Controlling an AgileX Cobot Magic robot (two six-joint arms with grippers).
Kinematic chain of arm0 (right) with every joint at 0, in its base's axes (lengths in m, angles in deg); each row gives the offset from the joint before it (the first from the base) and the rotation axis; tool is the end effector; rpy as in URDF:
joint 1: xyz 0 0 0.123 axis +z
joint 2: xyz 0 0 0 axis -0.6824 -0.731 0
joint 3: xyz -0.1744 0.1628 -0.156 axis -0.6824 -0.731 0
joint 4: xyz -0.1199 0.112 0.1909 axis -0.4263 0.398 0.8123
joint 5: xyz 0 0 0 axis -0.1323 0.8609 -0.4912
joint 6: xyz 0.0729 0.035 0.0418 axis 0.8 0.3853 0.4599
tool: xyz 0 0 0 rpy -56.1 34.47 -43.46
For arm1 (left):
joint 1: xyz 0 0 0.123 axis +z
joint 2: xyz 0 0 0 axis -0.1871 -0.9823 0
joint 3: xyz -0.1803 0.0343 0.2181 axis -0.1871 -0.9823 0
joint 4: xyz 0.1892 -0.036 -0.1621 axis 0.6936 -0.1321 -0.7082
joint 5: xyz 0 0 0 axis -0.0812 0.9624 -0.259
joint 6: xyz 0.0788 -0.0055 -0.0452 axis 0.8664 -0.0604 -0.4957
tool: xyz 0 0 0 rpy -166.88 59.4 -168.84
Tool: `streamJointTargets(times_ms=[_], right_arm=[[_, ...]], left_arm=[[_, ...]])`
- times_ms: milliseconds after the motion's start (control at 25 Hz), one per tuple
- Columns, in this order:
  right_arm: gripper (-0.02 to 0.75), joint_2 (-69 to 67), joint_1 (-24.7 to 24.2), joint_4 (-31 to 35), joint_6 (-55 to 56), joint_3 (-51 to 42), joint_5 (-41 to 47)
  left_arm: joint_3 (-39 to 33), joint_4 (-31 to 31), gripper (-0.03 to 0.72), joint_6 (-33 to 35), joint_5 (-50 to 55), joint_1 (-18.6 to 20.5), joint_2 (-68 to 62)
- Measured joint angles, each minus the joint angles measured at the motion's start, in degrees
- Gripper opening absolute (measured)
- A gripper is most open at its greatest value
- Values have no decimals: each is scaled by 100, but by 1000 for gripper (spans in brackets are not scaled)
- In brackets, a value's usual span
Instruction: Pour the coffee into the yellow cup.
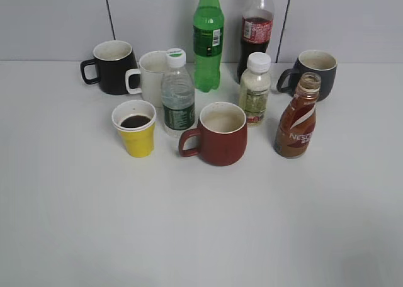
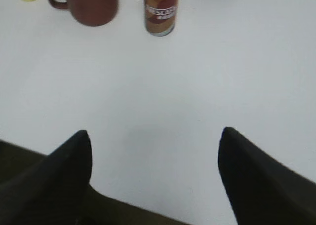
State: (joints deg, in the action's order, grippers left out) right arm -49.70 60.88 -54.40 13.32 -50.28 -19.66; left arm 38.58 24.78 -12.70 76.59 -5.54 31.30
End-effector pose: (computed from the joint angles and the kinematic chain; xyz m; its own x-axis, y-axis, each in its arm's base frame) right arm 0.0164 0.0096 0.2817 -0.5187 -0.2035 -0.8304 -0.3599 0.9330 -0.0038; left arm 0.0227 -0.0019 0.2863 -0.5628 0.1398 -0.8147 0.2288 0.9734 0.0090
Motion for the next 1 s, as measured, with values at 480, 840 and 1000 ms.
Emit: streamJointTargets(times_ms=[480, 840, 1000], right_arm=[[592, 909, -1610, 5, 0, 0, -2], [592, 919, -1613, 17, 0, 0, -2], [592, 919, -1613, 17, 0, 0, -2]], left_arm=[[-5, 22, 239, 0, -5, 1603, 1117], [-5, 25, 238, 0, -5, 1587, 1123], [-5, 25, 239, 0, -5, 1510, 1123]])
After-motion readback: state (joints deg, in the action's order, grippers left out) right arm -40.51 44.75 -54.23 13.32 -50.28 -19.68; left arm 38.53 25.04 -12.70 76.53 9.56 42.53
